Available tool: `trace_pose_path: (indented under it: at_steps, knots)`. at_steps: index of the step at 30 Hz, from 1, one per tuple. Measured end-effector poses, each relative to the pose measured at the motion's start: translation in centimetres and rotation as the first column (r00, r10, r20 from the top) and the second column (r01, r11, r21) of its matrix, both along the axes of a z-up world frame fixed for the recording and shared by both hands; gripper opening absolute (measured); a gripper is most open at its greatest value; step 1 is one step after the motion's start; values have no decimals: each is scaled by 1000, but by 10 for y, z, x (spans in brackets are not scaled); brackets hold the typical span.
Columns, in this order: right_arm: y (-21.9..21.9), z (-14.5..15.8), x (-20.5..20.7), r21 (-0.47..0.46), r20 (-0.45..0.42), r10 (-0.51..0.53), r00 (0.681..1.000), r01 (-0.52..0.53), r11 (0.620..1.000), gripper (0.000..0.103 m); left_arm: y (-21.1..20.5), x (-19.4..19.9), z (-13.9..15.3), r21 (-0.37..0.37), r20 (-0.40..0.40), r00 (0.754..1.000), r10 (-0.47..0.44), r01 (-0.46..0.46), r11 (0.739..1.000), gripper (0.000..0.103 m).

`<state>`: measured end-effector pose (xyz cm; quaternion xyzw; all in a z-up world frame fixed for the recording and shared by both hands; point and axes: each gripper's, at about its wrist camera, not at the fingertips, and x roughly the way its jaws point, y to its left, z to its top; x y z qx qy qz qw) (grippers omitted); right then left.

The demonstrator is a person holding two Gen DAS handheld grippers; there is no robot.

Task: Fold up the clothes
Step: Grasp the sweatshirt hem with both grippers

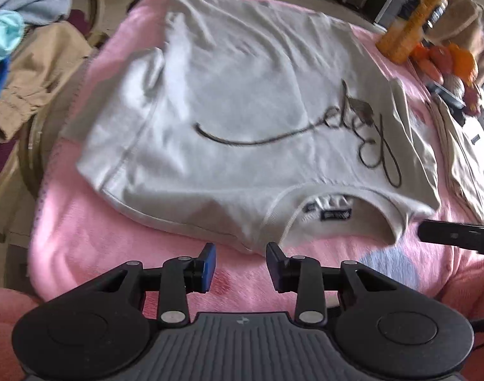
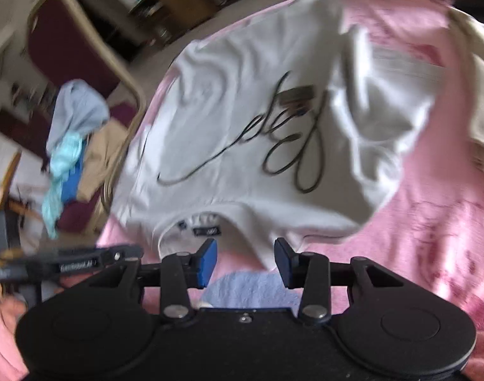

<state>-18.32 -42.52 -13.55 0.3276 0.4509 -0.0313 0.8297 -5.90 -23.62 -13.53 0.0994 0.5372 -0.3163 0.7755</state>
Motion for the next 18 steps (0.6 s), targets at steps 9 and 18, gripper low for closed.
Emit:
trace_pose_path:
  at_steps: [9,18]
  knots:
    - [23,-22,21,-193,-108,55,993,-75,978,40,-38,-9,-22,121,56,994,-99,92,988,34]
    - [22,-9,12,-259,-74,25,997,-43,965,5,-30,-17,0,104,75,993,-94,86,991,15]
